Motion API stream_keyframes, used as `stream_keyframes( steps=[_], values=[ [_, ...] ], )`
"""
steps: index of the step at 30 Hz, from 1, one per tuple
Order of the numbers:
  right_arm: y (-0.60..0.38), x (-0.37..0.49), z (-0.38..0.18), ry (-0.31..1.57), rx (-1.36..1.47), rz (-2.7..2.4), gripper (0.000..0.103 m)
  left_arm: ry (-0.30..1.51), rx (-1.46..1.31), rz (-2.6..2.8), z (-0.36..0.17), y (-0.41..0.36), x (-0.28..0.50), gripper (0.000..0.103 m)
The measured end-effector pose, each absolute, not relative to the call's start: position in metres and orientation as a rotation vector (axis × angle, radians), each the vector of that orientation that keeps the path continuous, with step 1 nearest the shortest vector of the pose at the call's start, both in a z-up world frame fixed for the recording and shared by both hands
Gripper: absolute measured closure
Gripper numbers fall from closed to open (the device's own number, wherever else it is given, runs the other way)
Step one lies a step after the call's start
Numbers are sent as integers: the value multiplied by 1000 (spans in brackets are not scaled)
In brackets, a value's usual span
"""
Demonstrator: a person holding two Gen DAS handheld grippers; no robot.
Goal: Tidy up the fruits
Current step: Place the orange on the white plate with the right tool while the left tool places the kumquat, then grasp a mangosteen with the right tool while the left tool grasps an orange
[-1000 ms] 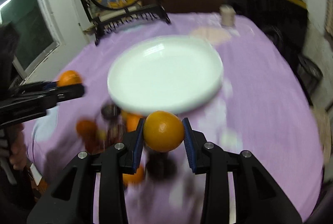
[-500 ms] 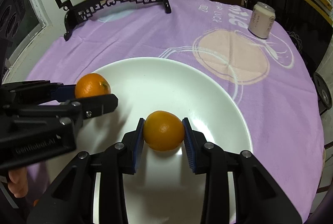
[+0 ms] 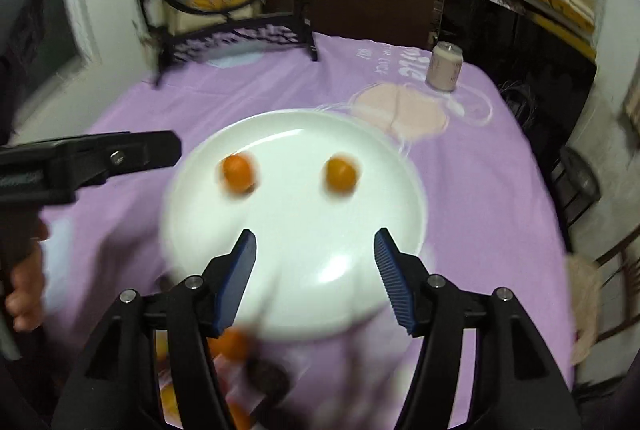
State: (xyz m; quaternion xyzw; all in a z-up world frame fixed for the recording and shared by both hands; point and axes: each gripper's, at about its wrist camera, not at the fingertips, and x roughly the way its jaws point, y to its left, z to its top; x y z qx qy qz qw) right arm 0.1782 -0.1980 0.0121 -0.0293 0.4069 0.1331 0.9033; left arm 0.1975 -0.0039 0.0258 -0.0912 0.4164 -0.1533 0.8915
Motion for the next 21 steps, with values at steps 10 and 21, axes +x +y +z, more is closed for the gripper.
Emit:
stream_keyframes(
  steps=[10, 21],
  values=[
    [-192, 91, 3, 836, -42, 254, 41, 811, -158, -241, -1, 27, 78, 9],
    [-204, 72, -42, 949, -62, 204, 41, 865, -125, -197, -25, 42, 55, 9]
  ],
)
